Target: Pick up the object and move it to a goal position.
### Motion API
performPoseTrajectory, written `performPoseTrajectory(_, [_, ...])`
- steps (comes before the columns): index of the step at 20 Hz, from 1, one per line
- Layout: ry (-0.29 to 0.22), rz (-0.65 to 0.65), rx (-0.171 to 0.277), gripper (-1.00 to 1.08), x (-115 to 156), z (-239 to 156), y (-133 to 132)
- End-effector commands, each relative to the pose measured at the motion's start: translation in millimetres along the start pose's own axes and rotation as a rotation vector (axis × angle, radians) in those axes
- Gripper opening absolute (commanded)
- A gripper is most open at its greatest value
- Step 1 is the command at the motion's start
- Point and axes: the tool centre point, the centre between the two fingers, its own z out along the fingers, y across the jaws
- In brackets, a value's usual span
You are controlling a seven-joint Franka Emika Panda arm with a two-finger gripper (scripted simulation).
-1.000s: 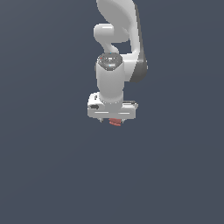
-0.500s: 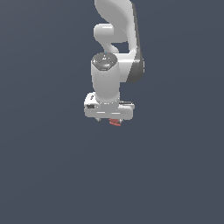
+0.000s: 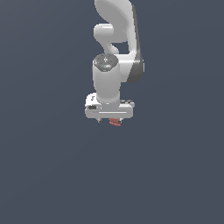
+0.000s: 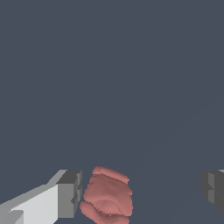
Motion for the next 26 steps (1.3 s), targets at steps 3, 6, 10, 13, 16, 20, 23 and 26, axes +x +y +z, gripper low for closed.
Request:
performPoseTrajectory(3, [-0.002,-0.082,-0.003,1.00,-5.6,4.8,-1.4])
performPoseTrajectory(6, [-0.003,-0.154,-0.005,1.00,-10.5,8.9,-2.7])
performPoseTrajectory(10, [-0.006,-0.268,-0.008,1.00,-18.3,15.2,-4.9])
performPoseTrajectory(13, [-0.008,-0.357,-0.010,1.00,-24.5,19.9,-6.8])
performPoseTrajectory(16, [-0.010,-0.445,-0.012,1.00,-30.8,24.5,-8.7])
performPoseTrajectory(20, [-0.013,-0.564,-0.014,1.00,-39.4,30.4,-11.5])
performPoseTrajectory(23, [-0.015,-0.654,-0.015,1.00,-45.9,34.8,-13.6])
performPoseTrajectory(26, [-0.017,-0.743,-0.016,1.00,-52.5,39.0,-15.9])
